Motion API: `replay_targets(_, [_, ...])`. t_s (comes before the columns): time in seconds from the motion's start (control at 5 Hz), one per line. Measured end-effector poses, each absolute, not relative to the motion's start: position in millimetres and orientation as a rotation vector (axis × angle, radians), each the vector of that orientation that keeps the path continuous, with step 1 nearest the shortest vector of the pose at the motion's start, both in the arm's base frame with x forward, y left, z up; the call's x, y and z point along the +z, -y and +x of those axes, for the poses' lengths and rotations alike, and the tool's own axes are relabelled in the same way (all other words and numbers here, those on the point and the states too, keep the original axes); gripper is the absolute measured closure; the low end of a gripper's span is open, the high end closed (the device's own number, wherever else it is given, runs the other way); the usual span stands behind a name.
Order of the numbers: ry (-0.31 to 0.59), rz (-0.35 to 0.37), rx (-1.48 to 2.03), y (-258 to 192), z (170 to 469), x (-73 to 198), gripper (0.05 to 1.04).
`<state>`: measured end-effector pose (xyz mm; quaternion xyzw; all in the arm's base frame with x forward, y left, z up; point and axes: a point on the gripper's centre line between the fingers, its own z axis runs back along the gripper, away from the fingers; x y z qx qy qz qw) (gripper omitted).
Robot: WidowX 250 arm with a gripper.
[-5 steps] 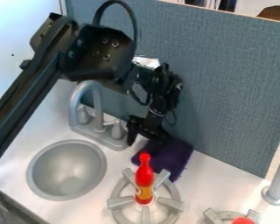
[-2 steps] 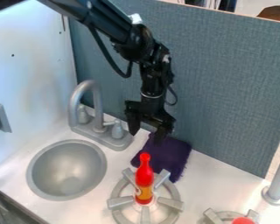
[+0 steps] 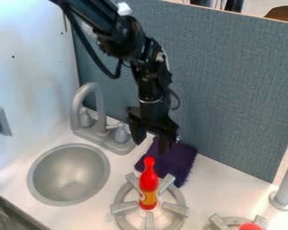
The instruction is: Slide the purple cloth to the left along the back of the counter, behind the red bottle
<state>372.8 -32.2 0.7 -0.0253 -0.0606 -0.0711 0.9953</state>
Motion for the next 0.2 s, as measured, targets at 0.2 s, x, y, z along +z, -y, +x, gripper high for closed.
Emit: replay_targets(0.2, [0.151,-0.061,-0.172,34.5,361.5,6.3,0.083])
